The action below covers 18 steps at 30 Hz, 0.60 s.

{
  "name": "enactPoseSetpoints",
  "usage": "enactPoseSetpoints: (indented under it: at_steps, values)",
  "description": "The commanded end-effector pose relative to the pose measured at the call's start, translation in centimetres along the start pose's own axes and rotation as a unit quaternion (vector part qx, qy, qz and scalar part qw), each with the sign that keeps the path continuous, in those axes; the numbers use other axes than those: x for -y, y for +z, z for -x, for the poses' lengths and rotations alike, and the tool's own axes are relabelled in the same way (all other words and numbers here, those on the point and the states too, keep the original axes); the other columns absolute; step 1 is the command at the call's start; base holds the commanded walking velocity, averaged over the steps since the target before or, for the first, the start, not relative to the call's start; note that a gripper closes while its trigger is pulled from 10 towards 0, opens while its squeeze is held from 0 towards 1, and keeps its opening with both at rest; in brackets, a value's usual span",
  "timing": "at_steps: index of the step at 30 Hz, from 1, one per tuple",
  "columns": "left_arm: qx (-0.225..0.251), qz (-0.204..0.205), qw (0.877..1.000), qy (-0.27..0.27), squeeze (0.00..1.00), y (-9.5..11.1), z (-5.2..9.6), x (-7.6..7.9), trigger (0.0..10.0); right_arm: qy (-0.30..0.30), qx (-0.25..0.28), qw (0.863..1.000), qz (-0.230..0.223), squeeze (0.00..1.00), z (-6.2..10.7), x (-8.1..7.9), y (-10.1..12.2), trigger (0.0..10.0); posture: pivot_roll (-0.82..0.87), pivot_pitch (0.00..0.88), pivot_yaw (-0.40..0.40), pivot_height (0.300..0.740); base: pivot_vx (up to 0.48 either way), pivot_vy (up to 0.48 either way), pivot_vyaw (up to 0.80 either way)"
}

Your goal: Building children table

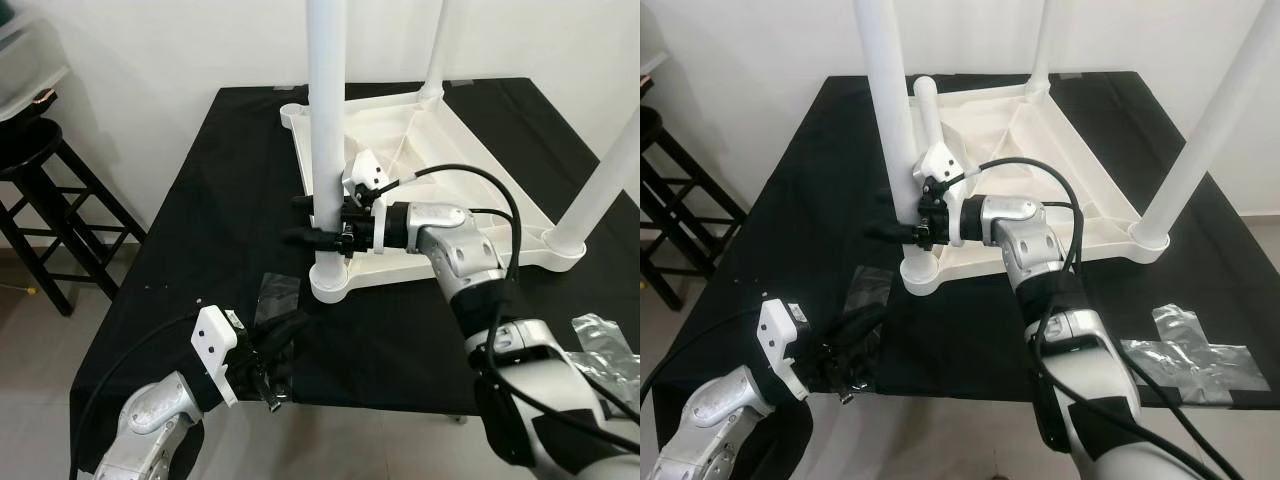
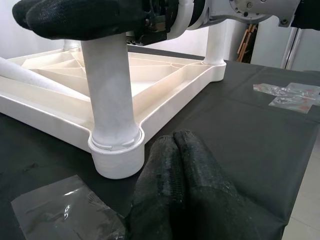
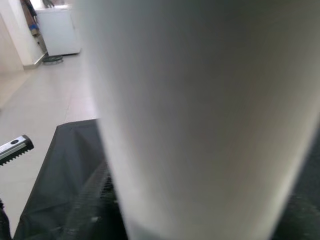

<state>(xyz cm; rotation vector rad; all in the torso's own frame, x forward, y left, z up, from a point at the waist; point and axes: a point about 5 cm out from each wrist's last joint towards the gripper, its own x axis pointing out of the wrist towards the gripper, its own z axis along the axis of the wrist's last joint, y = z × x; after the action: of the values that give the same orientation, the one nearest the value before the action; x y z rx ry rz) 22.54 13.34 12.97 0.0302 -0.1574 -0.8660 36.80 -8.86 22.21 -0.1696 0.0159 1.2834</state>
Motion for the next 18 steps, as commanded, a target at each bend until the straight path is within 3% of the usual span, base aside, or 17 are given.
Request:
enactPoseSetpoints:
  at_steps: [1,4,7,8,9,10,11,13,14,15,16,18]
  values:
    - [-0.007,0.002,1.0,0.0,0.0,-0.2,0.1,0.3,0.0,-0.009,-0.008,1.0,-0.01,0.0,-0.1,-0.2,-1.2,0.0,0.02,0.101,0.011,0.74,0.0,0.0,0.0]
    - [-0.007,0.002,1.0,0.0,0.0,-0.2,0.1,0.3,0.0,-0.009,-0.008,1.0,-0.01,0.0,-0.1,-0.2,-1.2,0.0,0.02,0.101,0.011,0.74,0.0,0.0,0.0]
    - [-0.007,0.003,1.0,-0.001,0.0,-0.2,0.2,0.3,0.0,-0.09,-0.023,0.996,-0.006,0.0,0.9,0.0,-2.4,0.0,0.01,0.096,0.009,0.74,0.0,0.0,0.0]
    - [-0.007,0.003,1.0,-0.001,0.0,-0.2,0.2,0.3,0.0,-0.09,-0.023,0.996,-0.006,0.0,0.9,0.0,-2.4,0.0,0.01,0.096,0.009,0.74,0.0,0.0,0.0]
    - [-0.008,0.003,1.0,-0.001,0.0,-0.3,0.3,0.3,0.0,-0.154,-0.035,0.987,-0.018,0.0,1.4,0.1,-3.1,0.0,0.01,0.093,0.005,0.74,0.0,0.0,0.0]
    - [-0.008,0.003,1.0,-0.001,0.0,-0.3,0.3,0.3,0.0,-0.154,-0.035,0.987,-0.018,0.0,1.4,0.1,-3.1,0.0,0.01,0.093,0.005,0.74,0.0,0.0,0.0]
    - [-0.009,0.003,1.0,-0.001,0.0,-0.3,0.4,0.3,0.0,-0.256,-0.042,0.964,-0.053,0.0,1.5,-0.2,-4.0,0.0,0.01,0.089,0.002,0.74,0.0,0.0,0.0]
    - [-0.01,0.003,1.0,-0.001,0.0,-0.3,0.4,0.2,0.0,-0.384,-0.042,0.916,-0.104,0.0,0.2,-4.2,-5.3,0.0,0.01,0.097,0.014,0.74,0.0,0.0,0.0]
    - [-0.01,0.003,1.0,-0.001,0.0,-0.3,0.4,0.2,0.0,-0.384,-0.042,0.916,-0.104,0.0,0.2,-4.2,-5.3,0.0,0.01,0.097,0.014,0.74,0.0,0.0,0.0]
    - [-0.011,0.002,1.0,-0.001,0.0,-0.3,0.5,0.2,0.0,-0.412,-0.036,0.904,-0.112,0.0,-0.1,-5.5,-5.2,0.0,0.01,0.097,0.014,0.74,0.0,0.0,0.0]
    - [-0.011,0.002,1.0,-0.001,0.0,-0.3,0.4,0.2,0.0,-0.405,-0.036,0.909,-0.096,0.0,-0.6,-6.1,-5.0,0.0,0.0,0.084,0.022,0.74,0.0,0.0,0.0]
    - [-0.013,0.002,1.0,-0.005,0.0,-0.3,0.4,0.2,0.0,-0.384,-0.04,0.92,-0.069,0.0,-1.2,-5.7,-4.9,0.0,0.02,0.086,0.01,0.74,0.0,0.0,0.0]
